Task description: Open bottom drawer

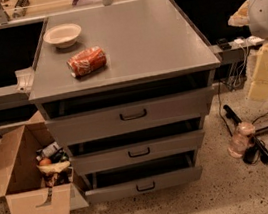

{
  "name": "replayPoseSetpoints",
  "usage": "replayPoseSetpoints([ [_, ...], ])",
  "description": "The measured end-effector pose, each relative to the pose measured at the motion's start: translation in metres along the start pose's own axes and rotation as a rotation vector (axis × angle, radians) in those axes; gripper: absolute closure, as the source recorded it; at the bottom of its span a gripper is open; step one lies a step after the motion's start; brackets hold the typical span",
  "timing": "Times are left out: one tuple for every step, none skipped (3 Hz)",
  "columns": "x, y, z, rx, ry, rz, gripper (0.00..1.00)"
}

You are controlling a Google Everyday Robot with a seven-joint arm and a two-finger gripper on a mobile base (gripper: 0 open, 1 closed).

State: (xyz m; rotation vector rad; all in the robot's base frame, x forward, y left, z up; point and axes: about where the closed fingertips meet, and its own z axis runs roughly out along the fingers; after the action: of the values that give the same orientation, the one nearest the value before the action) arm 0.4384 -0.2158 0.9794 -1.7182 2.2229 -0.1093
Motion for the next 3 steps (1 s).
replayPoseSetpoints([
  [0.0, 0.0, 0.0, 0.0, 0.0, 0.0, 0.0],
  [-0.014, 0.012, 0.023, -0.028, 0.012, -0.068, 0.0],
  [-0.037, 0.038, 0.073, -0.083, 0.002, -0.163, 0.0],
])
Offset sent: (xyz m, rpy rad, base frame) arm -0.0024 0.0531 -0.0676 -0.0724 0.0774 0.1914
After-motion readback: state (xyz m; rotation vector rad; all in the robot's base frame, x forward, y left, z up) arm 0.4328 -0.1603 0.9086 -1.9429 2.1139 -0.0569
